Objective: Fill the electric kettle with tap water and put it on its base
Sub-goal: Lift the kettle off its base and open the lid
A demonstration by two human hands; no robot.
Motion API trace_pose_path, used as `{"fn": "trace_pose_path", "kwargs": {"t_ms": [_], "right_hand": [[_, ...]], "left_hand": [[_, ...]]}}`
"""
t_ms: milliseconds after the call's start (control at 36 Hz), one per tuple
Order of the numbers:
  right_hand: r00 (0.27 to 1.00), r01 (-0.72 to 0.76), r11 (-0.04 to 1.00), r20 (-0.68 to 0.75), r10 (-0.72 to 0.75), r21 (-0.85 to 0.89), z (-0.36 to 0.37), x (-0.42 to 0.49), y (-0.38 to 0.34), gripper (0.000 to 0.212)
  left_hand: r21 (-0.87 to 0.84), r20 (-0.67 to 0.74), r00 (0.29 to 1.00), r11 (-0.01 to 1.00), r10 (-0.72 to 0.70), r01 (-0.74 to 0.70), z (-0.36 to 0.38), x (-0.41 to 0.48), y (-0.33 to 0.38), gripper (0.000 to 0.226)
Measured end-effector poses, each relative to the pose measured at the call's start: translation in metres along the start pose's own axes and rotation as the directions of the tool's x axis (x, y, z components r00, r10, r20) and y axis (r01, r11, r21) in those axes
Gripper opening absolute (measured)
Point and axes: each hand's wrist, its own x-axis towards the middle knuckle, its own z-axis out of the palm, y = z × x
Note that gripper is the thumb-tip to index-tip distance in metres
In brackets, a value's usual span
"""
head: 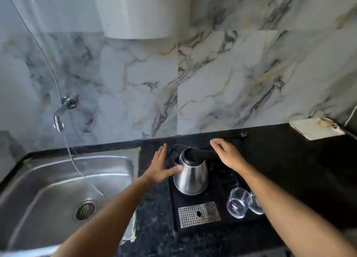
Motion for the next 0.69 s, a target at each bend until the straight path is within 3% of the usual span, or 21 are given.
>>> {"fn": "trace_pose_path", "kwargs": {"t_ms": [139, 278, 417, 694], "right_hand": [[0.97, -0.233, 0.936, -0.007, 0.243, 0.262, 0.02, 0.001, 0.051, 0.072], [0.903, -0.385, 0.704, 0.088, 0.42, 0.597, 0.035, 0.018, 0.077, 0.075], [0.893, -0.429, 0.66, 0.177, 0.414, 0.617, 0.054, 0.035, 0.098, 0.092], [0.937, -0.345, 0.582, 0.229, 0.265, 0.736, 0.059, 0.059, 0.082, 0.084]], "left_hand": [[-0.219, 0.118, 0.985, 0.964, -0.126, 0.149, 0.044, -0.005, -0.017, 0.124], [-0.274, 0.113, 0.983, 0.946, -0.144, 0.17, 0.071, 0.0, -0.025, 0.084], [-0.312, 0.026, 0.979, 0.928, -0.203, 0.201, 0.086, 0.005, -0.028, 0.079], [-0.405, -0.01, 0.982, 0.898, -0.191, 0.171, 0.073, 0.017, -0.022, 0.072]]}}
